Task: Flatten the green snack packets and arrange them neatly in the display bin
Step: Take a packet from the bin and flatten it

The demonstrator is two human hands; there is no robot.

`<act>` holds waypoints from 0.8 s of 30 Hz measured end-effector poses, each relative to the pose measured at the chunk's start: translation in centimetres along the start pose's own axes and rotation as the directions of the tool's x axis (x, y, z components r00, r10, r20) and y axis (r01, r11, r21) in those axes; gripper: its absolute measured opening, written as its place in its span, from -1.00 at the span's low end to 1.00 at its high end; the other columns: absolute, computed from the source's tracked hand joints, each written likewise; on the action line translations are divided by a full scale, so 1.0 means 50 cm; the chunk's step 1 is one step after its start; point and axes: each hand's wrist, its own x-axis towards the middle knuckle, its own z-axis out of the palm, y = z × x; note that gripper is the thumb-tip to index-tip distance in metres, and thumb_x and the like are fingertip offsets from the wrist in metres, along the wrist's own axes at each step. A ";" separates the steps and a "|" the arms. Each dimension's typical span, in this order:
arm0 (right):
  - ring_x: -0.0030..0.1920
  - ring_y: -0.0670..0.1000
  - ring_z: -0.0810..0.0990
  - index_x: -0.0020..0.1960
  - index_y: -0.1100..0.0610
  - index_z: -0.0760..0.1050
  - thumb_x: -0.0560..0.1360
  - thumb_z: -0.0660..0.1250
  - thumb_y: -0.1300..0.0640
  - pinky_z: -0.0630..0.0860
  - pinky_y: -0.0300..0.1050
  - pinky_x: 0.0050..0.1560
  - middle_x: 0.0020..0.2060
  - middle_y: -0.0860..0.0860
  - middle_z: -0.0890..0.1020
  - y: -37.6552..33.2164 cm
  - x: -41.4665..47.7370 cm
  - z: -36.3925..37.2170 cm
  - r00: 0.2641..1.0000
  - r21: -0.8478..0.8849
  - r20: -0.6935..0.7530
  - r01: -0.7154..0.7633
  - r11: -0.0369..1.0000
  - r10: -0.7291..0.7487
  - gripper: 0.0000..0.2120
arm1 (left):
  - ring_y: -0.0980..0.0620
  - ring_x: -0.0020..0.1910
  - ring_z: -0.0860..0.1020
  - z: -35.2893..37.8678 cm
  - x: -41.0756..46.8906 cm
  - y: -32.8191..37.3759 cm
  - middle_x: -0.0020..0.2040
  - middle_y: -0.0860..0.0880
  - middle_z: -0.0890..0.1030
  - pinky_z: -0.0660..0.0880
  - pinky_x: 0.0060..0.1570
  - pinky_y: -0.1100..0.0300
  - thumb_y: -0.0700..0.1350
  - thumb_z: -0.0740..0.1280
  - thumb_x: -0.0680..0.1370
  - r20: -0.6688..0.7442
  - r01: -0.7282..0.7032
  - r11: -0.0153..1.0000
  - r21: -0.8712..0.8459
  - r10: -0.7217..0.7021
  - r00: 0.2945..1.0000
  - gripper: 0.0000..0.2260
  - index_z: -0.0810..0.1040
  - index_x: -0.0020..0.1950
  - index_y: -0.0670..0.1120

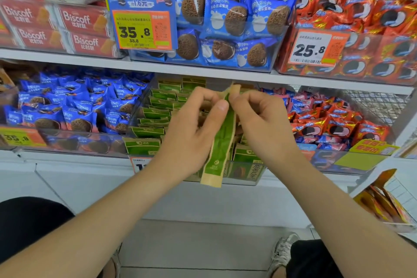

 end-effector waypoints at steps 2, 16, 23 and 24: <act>-0.32 0.13 0.53 -0.18 0.26 0.60 0.69 0.31 -0.01 0.57 0.20 -0.23 -0.32 0.26 0.59 0.007 0.002 0.002 0.999 0.006 -0.037 0.026 1.000 -0.026 -0.59 | 0.16 -0.21 0.54 0.009 -0.005 -0.001 -0.15 0.15 0.56 0.44 -0.20 0.27 -0.02 0.21 0.76 0.004 -0.004 1.000 0.017 0.004 1.000 -0.85 0.49 0.14 -0.07; 0.01 0.27 0.73 -0.04 0.18 0.76 0.65 0.43 0.03 0.66 0.36 0.12 -0.08 0.21 0.76 -0.010 -0.005 -0.017 0.964 0.124 0.065 -0.263 0.957 0.257 -0.76 | -0.01 -0.24 0.53 -0.003 -0.005 -0.002 -0.21 -0.02 0.58 0.53 -0.14 -0.11 -0.01 0.22 0.76 0.116 0.253 0.956 -0.148 -0.237 0.965 -0.82 0.56 0.06 -0.01; 0.10 0.06 0.73 0.16 0.07 0.69 0.41 0.61 -0.05 0.69 0.06 0.12 0.06 -0.02 0.74 -0.003 0.022 -0.088 0.896 0.035 0.445 -0.012 0.999 -0.005 -0.63 | 0.05 -0.19 0.62 -0.033 0.004 0.015 -0.15 -0.01 0.64 0.56 -0.19 0.15 -0.02 0.25 0.74 0.352 0.360 0.909 -0.209 -0.273 0.895 -0.81 0.58 0.03 -0.05; 0.00 0.08 0.75 0.08 0.16 0.67 0.35 0.65 0.02 0.70 0.05 0.03 -0.02 0.03 0.76 0.000 0.022 -0.094 0.873 0.081 0.487 -0.028 0.996 -0.015 -0.62 | 0.08 -0.20 0.63 -0.031 0.001 0.017 -0.16 0.00 0.64 0.55 -0.22 0.21 -0.03 0.24 0.73 0.375 0.372 0.907 -0.195 -0.281 0.883 -0.81 0.58 0.01 -0.05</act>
